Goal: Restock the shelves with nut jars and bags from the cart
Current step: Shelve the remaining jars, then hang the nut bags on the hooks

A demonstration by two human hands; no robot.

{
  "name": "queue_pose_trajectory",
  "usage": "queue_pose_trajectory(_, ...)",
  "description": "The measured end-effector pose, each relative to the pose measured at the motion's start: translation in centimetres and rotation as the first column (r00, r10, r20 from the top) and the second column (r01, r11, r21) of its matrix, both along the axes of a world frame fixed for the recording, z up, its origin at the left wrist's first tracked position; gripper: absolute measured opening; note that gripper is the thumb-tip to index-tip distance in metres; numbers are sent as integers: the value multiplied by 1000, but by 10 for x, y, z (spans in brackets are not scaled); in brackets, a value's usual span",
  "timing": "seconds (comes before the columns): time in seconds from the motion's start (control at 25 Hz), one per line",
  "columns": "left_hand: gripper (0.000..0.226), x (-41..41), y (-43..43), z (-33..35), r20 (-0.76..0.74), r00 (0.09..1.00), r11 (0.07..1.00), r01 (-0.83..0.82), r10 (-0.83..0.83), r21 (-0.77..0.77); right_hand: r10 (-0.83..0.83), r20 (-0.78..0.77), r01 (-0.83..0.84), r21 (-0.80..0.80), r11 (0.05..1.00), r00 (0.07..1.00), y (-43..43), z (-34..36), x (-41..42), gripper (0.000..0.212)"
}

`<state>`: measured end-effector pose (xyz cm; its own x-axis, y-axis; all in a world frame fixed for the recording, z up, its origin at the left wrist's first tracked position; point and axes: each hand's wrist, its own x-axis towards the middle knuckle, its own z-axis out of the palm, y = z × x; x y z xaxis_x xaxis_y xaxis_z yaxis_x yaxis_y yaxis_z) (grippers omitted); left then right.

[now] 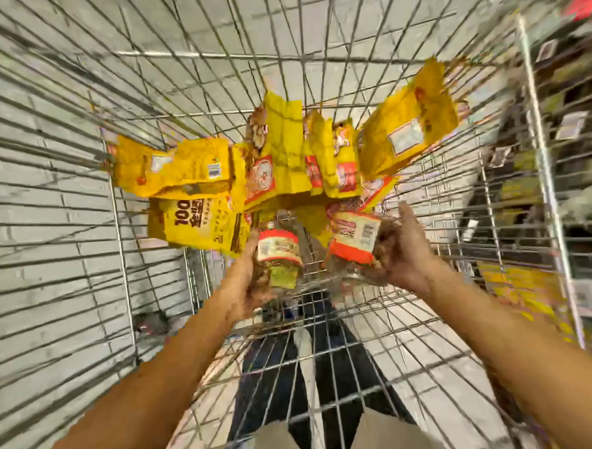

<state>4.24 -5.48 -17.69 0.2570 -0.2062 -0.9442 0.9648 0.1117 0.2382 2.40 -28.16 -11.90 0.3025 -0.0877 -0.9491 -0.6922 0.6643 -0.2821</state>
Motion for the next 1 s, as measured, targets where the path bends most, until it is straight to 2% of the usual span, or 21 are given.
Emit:
queue_pose_trajectory(0.12,64,14,2,79,202,979,979,47,-7,-197,-190,113,190,11,982,975,7,59,-21,69)
queue_pose_trajectory(0.2,70,16,-4,139,282,959,948,101,-12,-302,-326,182,321,58,945,928,10,100,-44,60)
queue_pose_trajectory(0.28,85,13,-18,186,320,947,901,167,-34,-400,-490,270,474,125,872,829,7,140,-70,47)
queue_pose_trajectory(0.36,89,5,-40,222,381,921,845,270,-86,-462,-581,363,572,147,807,728,0,175,-101,36)
queue_pose_trajectory(0.48,95,-13,-85,261,491,859,752,417,-143,-511,-673,451,697,143,702,586,-14,214,-148,35)
queue_pose_trajectory(0.56,85,-38,-121,281,554,812,676,514,-185,-528,-752,472,791,167,589,460,-28,234,-190,36)
queue_pose_trajectory(0.68,57,-95,-179,303,606,756,581,616,-247,-532,-825,509,870,260,419,245,-49,253,-267,45)
queue_pose_trajectory(0.76,51,-141,-219,310,610,725,535,669,-320,-516,-851,512,898,312,311,116,-60,261,-323,48)
queue_pose_trajectory(0.88,56,-226,-272,316,578,703,438,711,-414,-551,-828,560,913,319,254,34,-82,267,-415,41)
queue_pose_trajectory(1.0,67,-318,-318,310,525,709,416,703,-471,-577,-801,598,936,282,213,2,-108,267,-510,40)
